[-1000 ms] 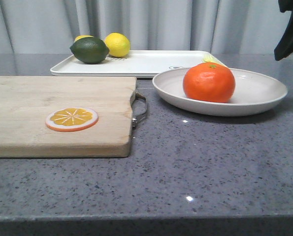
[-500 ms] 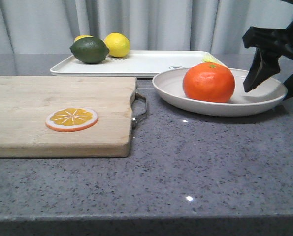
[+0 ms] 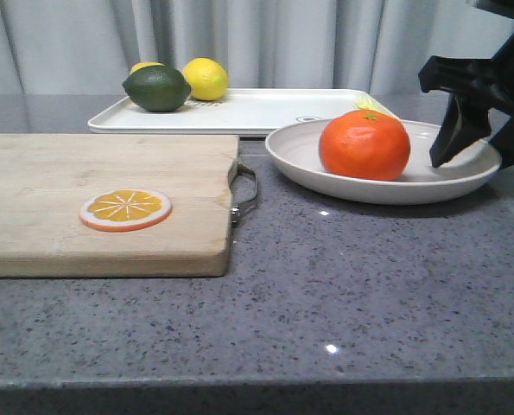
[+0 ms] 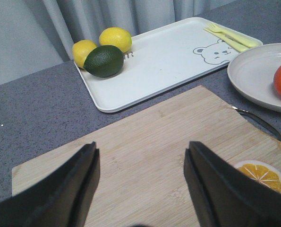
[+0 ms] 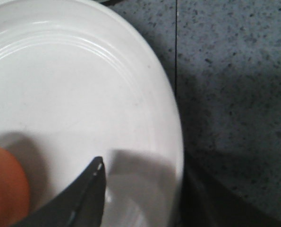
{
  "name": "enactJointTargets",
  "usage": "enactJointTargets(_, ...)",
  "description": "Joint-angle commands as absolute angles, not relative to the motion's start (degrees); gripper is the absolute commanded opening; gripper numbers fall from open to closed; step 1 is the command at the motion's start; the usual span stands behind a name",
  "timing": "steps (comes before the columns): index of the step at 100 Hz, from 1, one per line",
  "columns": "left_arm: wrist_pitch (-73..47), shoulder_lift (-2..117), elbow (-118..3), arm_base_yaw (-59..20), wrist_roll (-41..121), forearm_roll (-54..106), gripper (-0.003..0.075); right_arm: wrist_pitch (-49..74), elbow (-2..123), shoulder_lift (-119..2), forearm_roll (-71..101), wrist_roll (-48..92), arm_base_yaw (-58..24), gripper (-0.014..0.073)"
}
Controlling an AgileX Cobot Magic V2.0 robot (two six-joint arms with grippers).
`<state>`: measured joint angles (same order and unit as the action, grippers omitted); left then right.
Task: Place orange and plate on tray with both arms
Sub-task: 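Move the right gripper down to the plate rim farthest from the board, then close the right gripper on the plate rim and lift the plate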
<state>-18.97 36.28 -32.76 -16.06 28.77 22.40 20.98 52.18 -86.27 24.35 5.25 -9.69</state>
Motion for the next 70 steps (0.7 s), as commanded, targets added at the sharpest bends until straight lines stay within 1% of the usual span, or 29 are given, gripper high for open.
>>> enactJointTargets(1,-15.28,36.24,-34.36,-15.96,28.87,23.25,0.0386,21.89,53.42,-85.01,24.66,5.6,-9.63,0.0225)
enactJointTargets(8,-15.28,36.24,-34.36,-15.96,28.87,23.34,0.0386,22.09,53.42,-85.01,24.66,5.6,-9.63,0.0159)
enactJointTargets(10,-15.28,36.24,-34.36,-15.96,28.87,23.34,0.0386,22.13,53.42,-85.01,24.66,5.6,-9.63,0.0154)
enactJointTargets(12,-15.28,36.24,-34.36,-15.96,28.87,23.34,0.0386,22.13,53.42,-85.01,24.66,5.6,-9.63,0.0127)
enactJointTargets(19,-15.28,36.24,-34.36,-15.96,28.87,23.34,0.0386,22.13,53.42,-85.01,24.66,5.6,-9.63,0.0086)
enactJointTargets(29,-15.28,36.24,-34.36,-15.96,28.87,23.34,0.0386,22.45,53.42,-85.01,24.66,5.6,-9.63,-0.0013)
enactJointTargets(33,-15.28,36.24,-34.36,-15.96,28.87,23.34,0.0386,22.58,53.42,-85.01,24.66,5.6,-9.58,-0.0071)
enactJointTargets(34,-15.28,36.24,-34.36,-15.96,28.87,23.34,0.0386,22.58,53.42,-85.01,24.66,5.6,-9.58,-0.0071)
enactJointTargets(37,-15.28,36.24,-34.36,-15.96,28.87,23.34,0.0386,22.7,53.42,-85.01,24.66,5.6,-9.57,-0.0109)
enactJointTargets(43,-15.28,36.24,-34.36,-15.96,28.87,23.34,0.0386,22.88,53.42,-85.01,24.66,5.55,-9.21,-0.0088)
enactJointTargets(70,-15.28,36.24,-34.36,-15.96,28.87,23.38,0.0386,24.75,53.49,-82.04,26.52,4.5,-7.07,-0.0092)
